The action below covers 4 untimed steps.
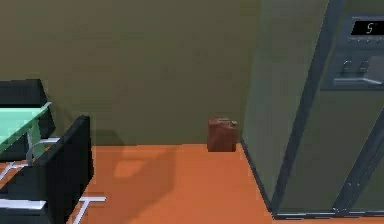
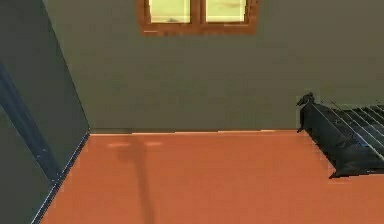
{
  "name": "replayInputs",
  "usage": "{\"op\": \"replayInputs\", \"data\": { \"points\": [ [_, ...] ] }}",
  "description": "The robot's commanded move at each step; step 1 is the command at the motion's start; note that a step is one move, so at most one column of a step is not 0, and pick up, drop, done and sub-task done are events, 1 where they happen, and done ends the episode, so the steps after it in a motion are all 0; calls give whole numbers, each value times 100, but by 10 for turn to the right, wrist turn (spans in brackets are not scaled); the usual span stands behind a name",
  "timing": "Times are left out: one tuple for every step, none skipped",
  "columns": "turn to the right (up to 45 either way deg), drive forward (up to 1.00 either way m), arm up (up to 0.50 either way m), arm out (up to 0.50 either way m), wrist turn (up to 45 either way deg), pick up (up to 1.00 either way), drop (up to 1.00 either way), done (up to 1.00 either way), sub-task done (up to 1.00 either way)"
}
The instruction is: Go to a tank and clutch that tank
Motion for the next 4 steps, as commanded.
{"op": "replayInputs", "data": {
  "points": [
    [0, 65, 0, 0, 0, 0, 0, 0, 0],
    [-450, 0, 0, 0, 0, 0, 0, 0, 0],
    [-270, 0, 0, 0, 0, 0, 0, 0, 0],
    [450, 0, 0, 0, 0, 0, 0, 0, 0]
  ]
}}
